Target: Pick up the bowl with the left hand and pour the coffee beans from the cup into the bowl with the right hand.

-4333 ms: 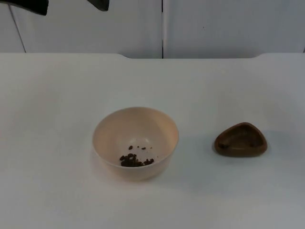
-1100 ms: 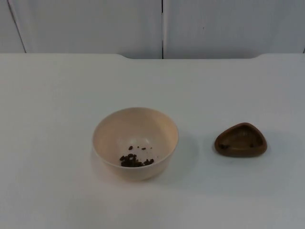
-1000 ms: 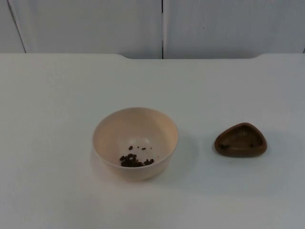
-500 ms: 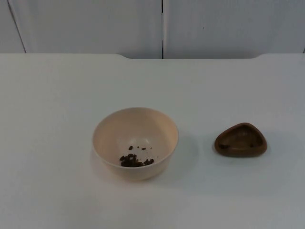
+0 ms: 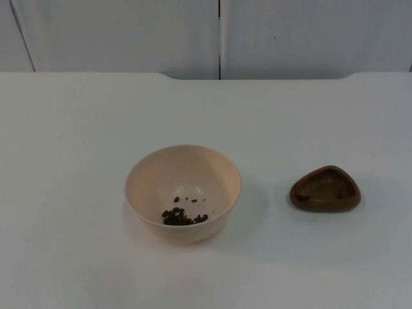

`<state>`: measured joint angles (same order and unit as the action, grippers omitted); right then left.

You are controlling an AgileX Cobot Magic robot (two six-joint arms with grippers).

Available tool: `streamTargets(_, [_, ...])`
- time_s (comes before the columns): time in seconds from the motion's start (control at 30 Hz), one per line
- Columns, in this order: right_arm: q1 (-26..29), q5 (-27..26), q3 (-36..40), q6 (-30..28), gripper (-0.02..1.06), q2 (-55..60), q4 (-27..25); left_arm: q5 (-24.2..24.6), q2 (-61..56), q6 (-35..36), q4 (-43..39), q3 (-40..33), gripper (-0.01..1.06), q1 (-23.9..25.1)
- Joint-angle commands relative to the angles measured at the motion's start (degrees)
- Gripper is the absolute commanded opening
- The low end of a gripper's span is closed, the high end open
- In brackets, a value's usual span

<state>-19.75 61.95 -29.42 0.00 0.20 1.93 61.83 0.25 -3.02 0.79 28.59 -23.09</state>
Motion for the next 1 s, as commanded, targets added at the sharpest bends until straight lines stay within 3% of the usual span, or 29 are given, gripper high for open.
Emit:
streamTargets(0.0, [-0.1, -0.1, 0.0, 0.0, 0.76, -0.2, 0.2, -0.1, -0.2, 0.5, -0.2, -0.2, 0.84, -0.1])
streamTargets(0.33, [-0.1, -0.1, 0.0, 0.0, 0.77, -0.2, 0.5, -0.1, -0.2, 0.5, 0.2, -0.2, 0.84, -0.1])
streamTargets(0.4, [-0.1, -0.1, 0.0, 0.0, 0.84, -0.2, 0.5, -0.1, -0.2, 0.5, 0.1, -0.2, 0.85, -0.1])
streamTargets(0.47, [-0.1, -0.1, 0.0, 0.0, 0.97, -0.2, 0.5, -0.1, -0.2, 0.5, 0.1, -0.2, 0.93, -0.1])
streamTargets(0.5, [-0.1, -0.1, 0.0, 0.0, 0.97, -0.2, 0.5, -0.1, -0.2, 0.5, 0.1, -0.2, 0.93, -0.1])
streamTargets(0.57, [-0.1, -0.1, 0.0, 0.0, 1.05, -0.2, 0.5, -0.1, -0.2, 1.4, -0.2, -0.2, 1.05, -0.1])
streamTargets(0.97, [-0.1, -0.1, 0.0, 0.0, 1.05, -0.2, 0.5, -0.1, -0.2, 1.7, -0.4, -0.2, 1.05, -0.1])
